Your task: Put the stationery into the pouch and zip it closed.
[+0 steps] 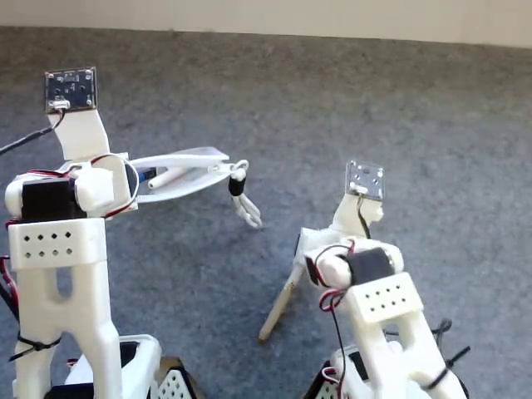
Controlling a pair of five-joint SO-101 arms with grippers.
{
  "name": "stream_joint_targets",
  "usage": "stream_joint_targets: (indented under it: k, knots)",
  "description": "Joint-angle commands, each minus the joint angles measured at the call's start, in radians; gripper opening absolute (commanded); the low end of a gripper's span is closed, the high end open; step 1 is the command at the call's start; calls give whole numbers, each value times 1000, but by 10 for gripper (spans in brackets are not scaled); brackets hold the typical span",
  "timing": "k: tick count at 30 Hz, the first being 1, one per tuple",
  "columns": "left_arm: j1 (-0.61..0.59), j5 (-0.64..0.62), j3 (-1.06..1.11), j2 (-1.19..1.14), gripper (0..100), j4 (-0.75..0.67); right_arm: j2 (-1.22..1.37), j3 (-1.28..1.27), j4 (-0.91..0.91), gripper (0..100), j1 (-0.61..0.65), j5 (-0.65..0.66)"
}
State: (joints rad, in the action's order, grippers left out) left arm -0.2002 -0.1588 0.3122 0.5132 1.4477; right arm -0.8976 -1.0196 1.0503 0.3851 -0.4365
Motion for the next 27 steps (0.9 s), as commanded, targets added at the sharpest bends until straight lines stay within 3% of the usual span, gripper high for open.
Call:
stream_joint_targets:
  k: [1, 9, 21, 27]
  knots:
    - [7, -5, 13, -10, 5, -6, -110, 42, 2, 5, -10, 20]
    - [7, -3, 13, -12, 5, -6, -332, 45, -5, 5, -10, 21]
    - [7, -3, 35, -7, 5, -14, -558, 44, -133, 5, -4, 218]
    - [7, -3, 35, -7, 5, -14, -570, 51, -133, 5, -4, 239]
